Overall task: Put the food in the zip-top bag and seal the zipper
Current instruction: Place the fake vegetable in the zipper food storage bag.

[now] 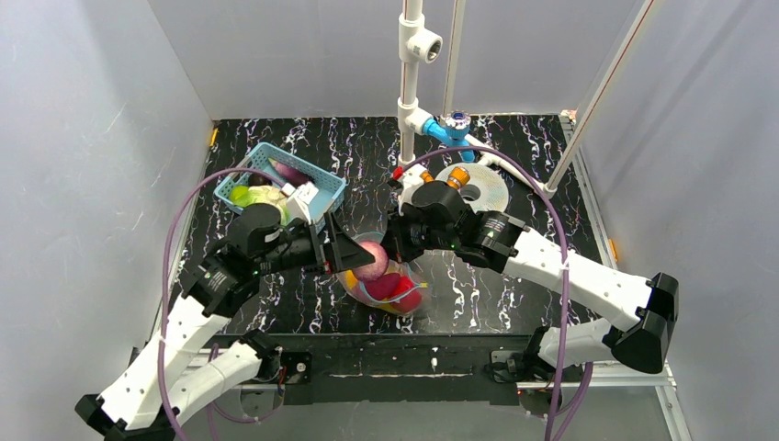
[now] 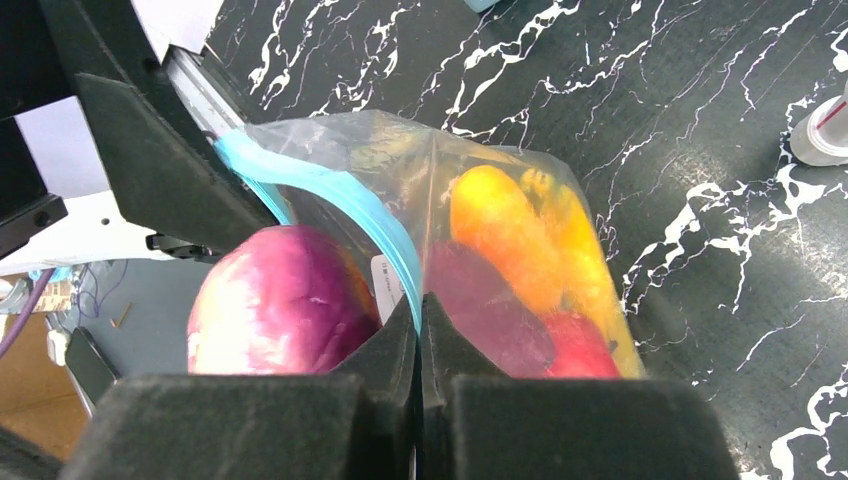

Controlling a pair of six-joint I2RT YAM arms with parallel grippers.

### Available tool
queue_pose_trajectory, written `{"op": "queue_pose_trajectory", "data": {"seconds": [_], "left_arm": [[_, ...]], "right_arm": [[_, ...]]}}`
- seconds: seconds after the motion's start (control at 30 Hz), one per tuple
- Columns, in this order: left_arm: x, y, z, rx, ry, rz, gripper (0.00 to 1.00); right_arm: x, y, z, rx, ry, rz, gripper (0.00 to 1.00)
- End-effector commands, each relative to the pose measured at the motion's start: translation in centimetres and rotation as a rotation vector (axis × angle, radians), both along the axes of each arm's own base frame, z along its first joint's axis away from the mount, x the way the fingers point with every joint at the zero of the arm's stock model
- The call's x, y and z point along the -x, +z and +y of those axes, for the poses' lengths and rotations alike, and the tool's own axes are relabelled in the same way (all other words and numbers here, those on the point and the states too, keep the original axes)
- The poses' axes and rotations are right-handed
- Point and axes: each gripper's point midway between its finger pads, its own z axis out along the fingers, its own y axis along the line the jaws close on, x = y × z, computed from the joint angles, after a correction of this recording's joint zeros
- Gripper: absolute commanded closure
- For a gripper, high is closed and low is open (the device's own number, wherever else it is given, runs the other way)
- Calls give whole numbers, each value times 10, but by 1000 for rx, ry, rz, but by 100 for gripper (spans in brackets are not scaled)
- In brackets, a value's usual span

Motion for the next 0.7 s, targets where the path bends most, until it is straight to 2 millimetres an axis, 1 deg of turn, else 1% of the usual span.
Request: {"op": "queue_pose_trajectory", "data": {"seconds": [0.0,0.1,0.33,0.4,0.5,0.57,0.67], "left_arm": [[13,6,12,4,2,-55,2],[14,4,18,-28,19,-49,2],[17,10,28,-67,43,-72,2],[19,16,27,-57,27,-76,2],[25,24,22,-35,-25,-94,5],[29,22,22,-33,-44,-84,9],[41,8,21,-21,-87,-38,19]], "right_arm": [[-1,32,5,-107,-1,-51,99],[-1,30,7,-103,4,-43,99],[0,31,10,-103,14,-37,99],[0,32,12,-106,19,-29,99],[1,35,16,-134,25,-2,99],[1,37,19,-149,28,23,99],[-1,39,22,-157,26,35,99]]}}
